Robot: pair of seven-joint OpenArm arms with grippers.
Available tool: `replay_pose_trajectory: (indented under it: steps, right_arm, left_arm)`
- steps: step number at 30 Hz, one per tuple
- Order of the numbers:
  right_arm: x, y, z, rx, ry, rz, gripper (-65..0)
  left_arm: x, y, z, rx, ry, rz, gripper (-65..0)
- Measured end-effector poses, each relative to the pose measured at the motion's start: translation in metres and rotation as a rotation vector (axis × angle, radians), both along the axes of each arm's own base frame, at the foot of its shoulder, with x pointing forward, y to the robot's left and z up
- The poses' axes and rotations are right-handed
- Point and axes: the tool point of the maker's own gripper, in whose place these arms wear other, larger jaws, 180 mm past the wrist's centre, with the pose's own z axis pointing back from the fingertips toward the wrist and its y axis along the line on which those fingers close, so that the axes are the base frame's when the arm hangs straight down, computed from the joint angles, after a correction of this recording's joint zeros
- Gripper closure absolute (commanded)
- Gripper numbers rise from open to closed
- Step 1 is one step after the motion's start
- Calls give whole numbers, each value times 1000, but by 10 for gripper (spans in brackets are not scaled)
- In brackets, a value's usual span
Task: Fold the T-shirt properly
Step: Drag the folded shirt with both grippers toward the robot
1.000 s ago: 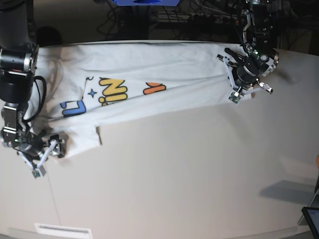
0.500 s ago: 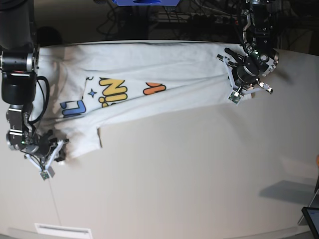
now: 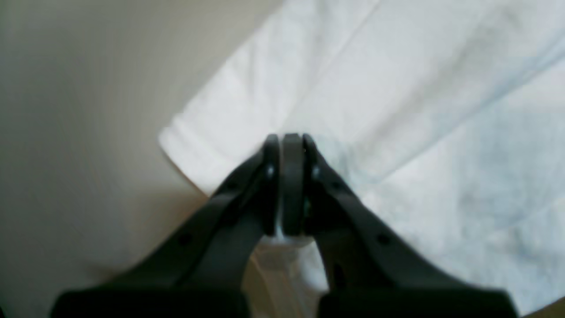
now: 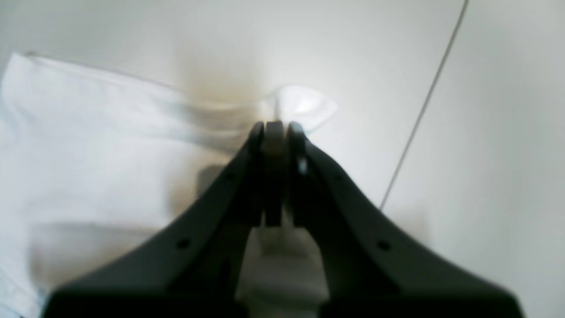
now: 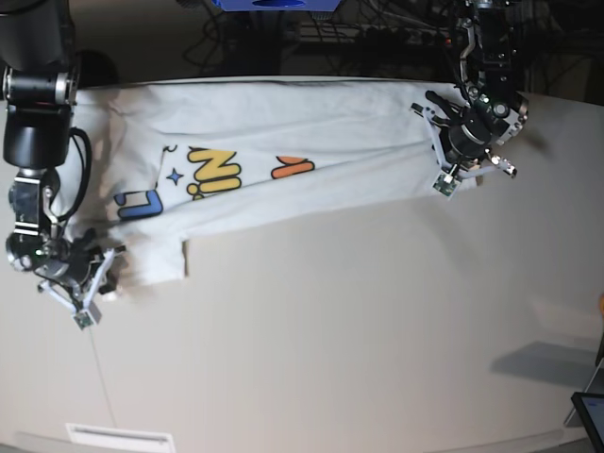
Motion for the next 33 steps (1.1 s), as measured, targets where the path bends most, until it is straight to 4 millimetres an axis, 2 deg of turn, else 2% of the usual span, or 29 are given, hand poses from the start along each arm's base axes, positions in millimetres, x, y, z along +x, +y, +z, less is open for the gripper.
replay_pose_trajectory:
  steps: [4,8,14,20,27,33]
  right_arm:
    - [2,10,23,-29,-58,40,-3]
    - [-15,9,20,-86,-18,54,-3]
    - [-27,-13,48,-129,-62,-19,-3]
    - [-53,-3,51,-183,-32,17,-3]
    - [-79,-14,54,-218,-14,-29,-3]
    - [-91,-12,54,-233,-8,-19,-3]
  left_arm:
    - [0,0,0,0,0,0,0]
    - [0,0,0,0,0,0,0]
    - [0,0,0,0,0,0,0]
    - [0,0,0,0,0,0,0]
    - [0,1,3,9,-4,-6,0]
    - [3,4,16,47,-30,-34,0]
